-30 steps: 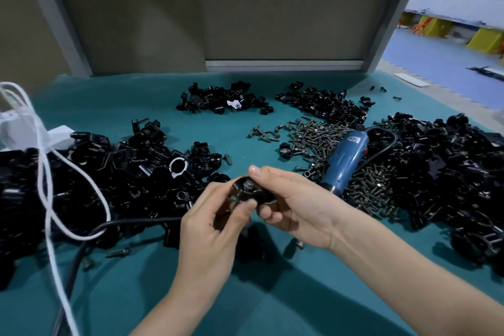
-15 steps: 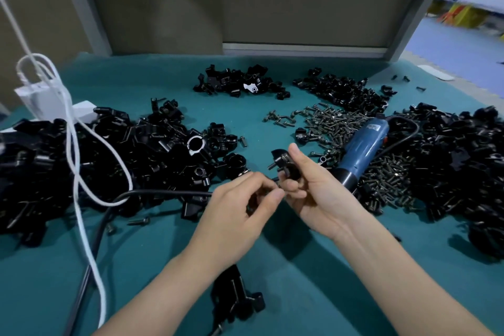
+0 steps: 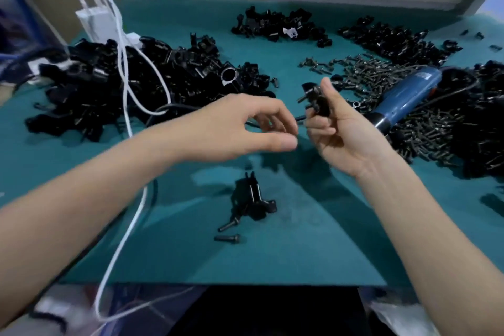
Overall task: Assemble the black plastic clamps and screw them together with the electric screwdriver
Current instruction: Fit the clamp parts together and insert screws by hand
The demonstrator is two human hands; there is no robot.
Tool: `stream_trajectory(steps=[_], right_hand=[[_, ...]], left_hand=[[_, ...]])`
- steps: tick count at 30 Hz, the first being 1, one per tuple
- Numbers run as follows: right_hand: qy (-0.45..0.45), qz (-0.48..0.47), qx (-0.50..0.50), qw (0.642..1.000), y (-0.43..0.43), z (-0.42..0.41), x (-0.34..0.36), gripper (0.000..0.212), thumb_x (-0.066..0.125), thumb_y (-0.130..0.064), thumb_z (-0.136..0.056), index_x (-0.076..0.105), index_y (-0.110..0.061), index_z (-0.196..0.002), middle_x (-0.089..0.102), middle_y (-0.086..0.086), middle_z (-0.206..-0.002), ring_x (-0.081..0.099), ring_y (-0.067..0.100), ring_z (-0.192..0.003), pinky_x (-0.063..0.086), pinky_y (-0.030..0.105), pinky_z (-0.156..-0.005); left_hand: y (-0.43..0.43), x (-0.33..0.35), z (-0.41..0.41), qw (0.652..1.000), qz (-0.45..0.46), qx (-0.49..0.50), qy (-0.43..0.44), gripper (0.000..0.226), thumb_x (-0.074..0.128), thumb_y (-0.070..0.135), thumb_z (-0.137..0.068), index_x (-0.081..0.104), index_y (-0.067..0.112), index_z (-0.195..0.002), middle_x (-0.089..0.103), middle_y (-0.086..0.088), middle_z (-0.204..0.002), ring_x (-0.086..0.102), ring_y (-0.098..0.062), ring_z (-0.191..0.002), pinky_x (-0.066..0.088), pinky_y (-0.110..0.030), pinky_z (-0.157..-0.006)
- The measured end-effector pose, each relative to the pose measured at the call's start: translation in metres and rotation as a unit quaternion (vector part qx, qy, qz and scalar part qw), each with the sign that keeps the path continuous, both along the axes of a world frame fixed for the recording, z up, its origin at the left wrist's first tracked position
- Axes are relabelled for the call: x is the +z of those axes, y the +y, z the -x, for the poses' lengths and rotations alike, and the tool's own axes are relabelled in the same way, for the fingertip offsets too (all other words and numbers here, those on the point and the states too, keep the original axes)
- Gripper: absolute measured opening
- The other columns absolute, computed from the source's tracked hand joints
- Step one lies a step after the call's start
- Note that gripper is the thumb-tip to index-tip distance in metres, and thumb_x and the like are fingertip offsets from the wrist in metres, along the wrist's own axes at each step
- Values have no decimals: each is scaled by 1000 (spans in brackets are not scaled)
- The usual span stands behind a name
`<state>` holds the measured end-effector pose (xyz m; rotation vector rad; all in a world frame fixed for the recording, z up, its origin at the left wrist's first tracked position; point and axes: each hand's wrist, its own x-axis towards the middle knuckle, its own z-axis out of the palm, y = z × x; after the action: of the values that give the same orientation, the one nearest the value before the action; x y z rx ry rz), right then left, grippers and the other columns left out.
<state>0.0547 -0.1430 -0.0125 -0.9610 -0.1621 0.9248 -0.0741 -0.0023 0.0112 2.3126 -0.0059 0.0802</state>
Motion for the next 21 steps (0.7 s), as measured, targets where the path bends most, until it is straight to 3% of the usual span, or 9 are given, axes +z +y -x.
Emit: stream_trajectory(steps=[2,5,9,12,15,17,19,21], right_hand=[[6,-6,13,1000,-1,1,-2,33,70,-34,-68,50,-10,-80,53,0,-58,43,2,-39,32,9,-34],[14,-8,21,1000,-2,2,-4,33,72,-33,-67,51,-10,-79,53,0,-58,43,2,-40,33,9,-34],[12,-9,32,999,-3,3,-3,32,73,-33,-66,52,-11,-77,53,0,-58,42,2,-40,32,9,-34],[17,-20,31,999,-5,1,-2,32,73,-32,-66,52,-12,-76,53,0,-58,42,2,-40,32,10,-33],[20,-33,29,999,-7,-2,-1,32,74,-32,-67,52,-11,-76,54,0,-58,43,2,-39,33,10,-33],[11,-39,26,999,-10,-5,-2,32,75,-32,-67,53,-11,-78,55,1,-59,44,3,-40,33,11,-34],[-4,-39,11,999,-12,-7,-1,33,75,-34,-66,53,-12,-77,55,1,-59,44,4,-40,34,12,-34],[-35,-23,-16,999,-12,-9,0,34,76,-37,-64,54,-15,-76,55,0,-58,45,5,-40,36,14,-35]], left_hand=[[1,3,19,990,-79,-84,76,47,68,63,-72,59,46,-115,58,26,-113,50,7,-110,41,-10,-85],[-6,-12,33,960,-201,-143,130,45,68,56,-77,57,46,-120,51,23,-121,41,4,-115,31,-19,-99],[-8,-29,31,967,-207,-102,104,39,63,51,-83,60,27,-114,54,13,-108,40,-2,-103,33,-21,-92],[-12,-43,27,966,-244,-79,20,42,55,47,-89,56,16,-117,54,5,-104,43,-11,-99,39,-29,-88],[-18,-55,22,932,-350,-59,-69,51,38,47,-84,60,14,-115,61,-1,-98,54,-21,-89,45,-32,-73],[-20,-58,13,951,-301,-10,-76,53,31,49,-79,61,17,-107,62,6,-93,55,-16,-85,44,-29,-68],[-21,-55,2,985,-123,74,-92,39,38,50,-80,57,21,-98,57,15,-75,51,-5,-68,39,-20,-60],[-24,-51,-13,982,32,133,-130,30,52,57,-86,50,28,-95,55,12,-68,50,-1,-56,40,-16,-55]])
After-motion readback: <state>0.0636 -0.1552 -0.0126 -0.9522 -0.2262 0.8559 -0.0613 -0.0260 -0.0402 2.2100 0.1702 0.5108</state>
